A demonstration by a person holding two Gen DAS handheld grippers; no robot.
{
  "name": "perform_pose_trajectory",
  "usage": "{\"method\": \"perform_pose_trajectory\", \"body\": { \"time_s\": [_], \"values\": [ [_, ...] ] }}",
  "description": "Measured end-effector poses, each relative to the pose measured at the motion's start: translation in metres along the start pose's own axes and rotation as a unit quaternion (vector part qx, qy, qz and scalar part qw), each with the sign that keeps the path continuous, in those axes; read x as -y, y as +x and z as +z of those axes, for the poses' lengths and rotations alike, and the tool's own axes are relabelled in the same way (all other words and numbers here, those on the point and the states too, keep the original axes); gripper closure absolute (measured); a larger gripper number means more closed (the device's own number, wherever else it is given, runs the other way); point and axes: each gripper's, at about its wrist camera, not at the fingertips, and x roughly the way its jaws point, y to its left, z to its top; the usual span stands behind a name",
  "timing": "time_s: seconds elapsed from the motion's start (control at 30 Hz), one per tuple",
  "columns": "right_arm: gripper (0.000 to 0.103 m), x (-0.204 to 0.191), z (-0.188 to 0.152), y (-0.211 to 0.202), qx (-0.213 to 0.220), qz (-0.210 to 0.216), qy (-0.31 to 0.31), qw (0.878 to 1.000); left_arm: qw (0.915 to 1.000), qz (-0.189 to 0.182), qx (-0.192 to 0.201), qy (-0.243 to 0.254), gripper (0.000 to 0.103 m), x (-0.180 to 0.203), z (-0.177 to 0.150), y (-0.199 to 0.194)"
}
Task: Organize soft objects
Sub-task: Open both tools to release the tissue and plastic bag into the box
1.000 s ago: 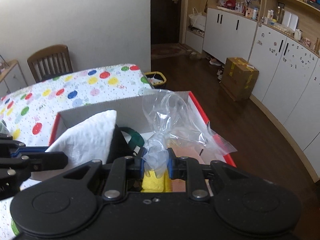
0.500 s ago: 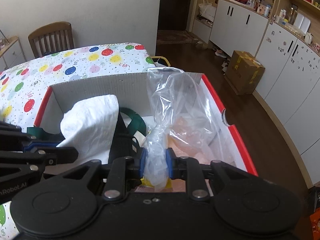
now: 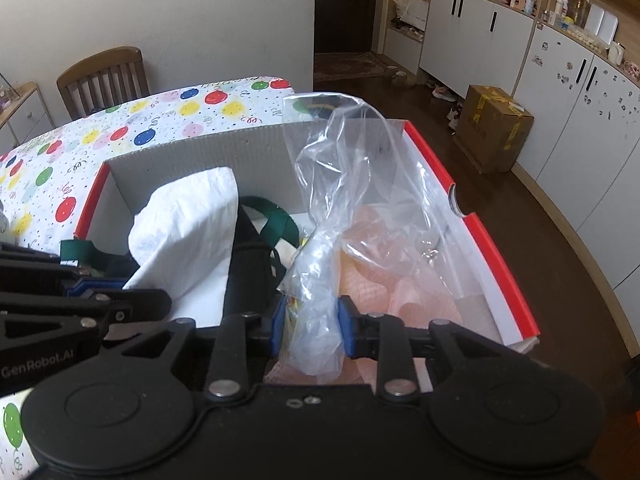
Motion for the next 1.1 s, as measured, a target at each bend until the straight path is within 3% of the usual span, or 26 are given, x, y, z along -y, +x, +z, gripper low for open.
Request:
{"method": "perform_pose_trajectory", "body": {
  "time_s": [0.13,0.2,0.27,0.33,0.57,1.0,1.1],
  "values": [
    [0.069,0.0,-0.002,-0.005,0.002,0.005,0.005,1.0,1.0,-0.002,0.001,-0.003,0.087,0.001,-0.002,0.0],
    [0.067,0.0,-0.004,-0.007,0.006,0.003,0.004,1.0,1.0,-0.006,0.002,-0.006,0.075,0.001,-0.002,0.0],
    [0.064,0.002,-0.004,-0.01,0.011,0.005,0.006,1.0,0.9999,-0.01,0.004,-0.007,0.041,0.001,-0.003,-0.001],
    [0.062,0.006,-0.005,-0.013,0.014,0.005,0.015,1.0,0.9998,-0.017,0.007,-0.007,0.036,0.003,-0.004,-0.003],
    [0.043,0.012,-0.008,-0.028,0.032,0.016,0.019,0.999,0.9996,-0.009,0.023,0.015,0.027,0.013,-0.008,-0.015],
    [0.027,-0.001,-0.007,-0.081,0.065,0.057,0.021,0.996,0.9967,-0.005,0.073,0.035,0.027,0.011,-0.019,-0.071],
    [0.019,-0.013,-0.006,-0.092,0.069,0.068,0.012,0.995,0.9953,0.003,0.09,0.034,0.027,0.006,-0.023,-0.089]
  ]
}}
